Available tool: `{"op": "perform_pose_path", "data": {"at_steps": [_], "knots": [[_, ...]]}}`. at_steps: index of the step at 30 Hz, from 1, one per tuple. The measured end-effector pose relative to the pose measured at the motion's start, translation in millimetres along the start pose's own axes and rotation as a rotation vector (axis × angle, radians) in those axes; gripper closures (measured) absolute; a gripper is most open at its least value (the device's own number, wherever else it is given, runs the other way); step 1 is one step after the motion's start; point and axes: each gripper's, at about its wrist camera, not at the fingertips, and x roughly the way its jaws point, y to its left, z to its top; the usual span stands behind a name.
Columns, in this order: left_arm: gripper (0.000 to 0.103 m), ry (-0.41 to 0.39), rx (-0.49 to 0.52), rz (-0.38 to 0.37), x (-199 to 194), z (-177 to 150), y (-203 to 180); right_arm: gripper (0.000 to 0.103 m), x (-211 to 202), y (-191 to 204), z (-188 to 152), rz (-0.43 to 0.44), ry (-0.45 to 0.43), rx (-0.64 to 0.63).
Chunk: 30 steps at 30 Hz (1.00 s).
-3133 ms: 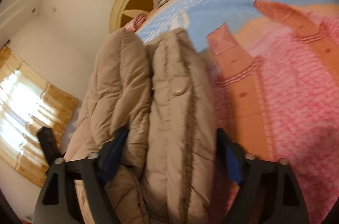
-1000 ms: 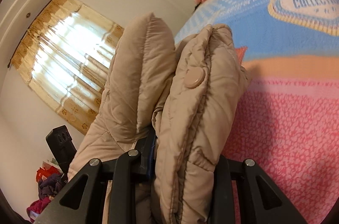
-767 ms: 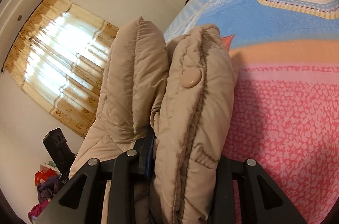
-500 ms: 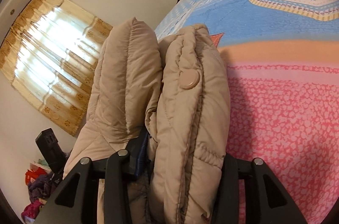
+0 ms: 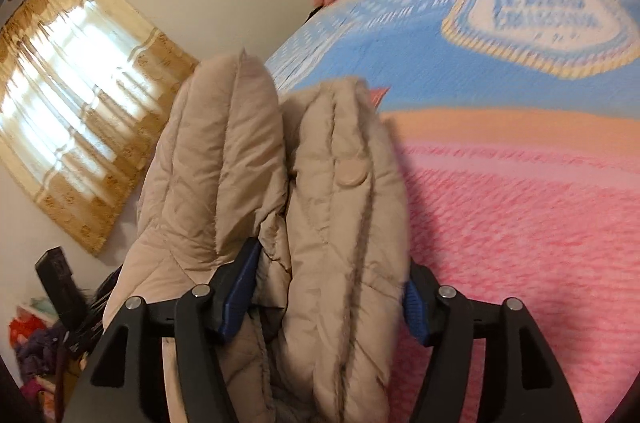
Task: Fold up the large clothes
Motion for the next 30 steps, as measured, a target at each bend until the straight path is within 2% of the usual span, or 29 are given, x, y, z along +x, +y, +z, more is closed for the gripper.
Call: {"op": "perform_pose_path", "data": {"at_steps": [2, 5, 11, 19, 30], "knots": [[0.002, -0.035, 0.008, 0.016, -14.9, 1.6, -3.1, 0.029, -26.8, 8.5, 2.5, -0.065, -0.066, -0.019], [0.000, -0.110, 0.026, 0.016, -50.2, 4.5, -13.1, 0.029, -59.5, 29.8, 0.0, -0.085, -0.121, -0.078], [0.000, -0.186, 0.014, -0.003, -94.5, 16.7, -20.5, 0.028, -107.8, 85.4, -25.7, -0.146, -0.190, -0.216], [0.000, -0.271, 0.018, -0.029, -129.1, 28.9, -27.8, 0.028, -132.6, 129.9, -56.1, -0.165, -0.219, -0.299], [0.000, -0.310, 0.014, -0.059, -140.8, 29.5, -28.6, 0.028, -148.8, 157.7, -68.9, -0.151, -0.255, -0.357]]}}
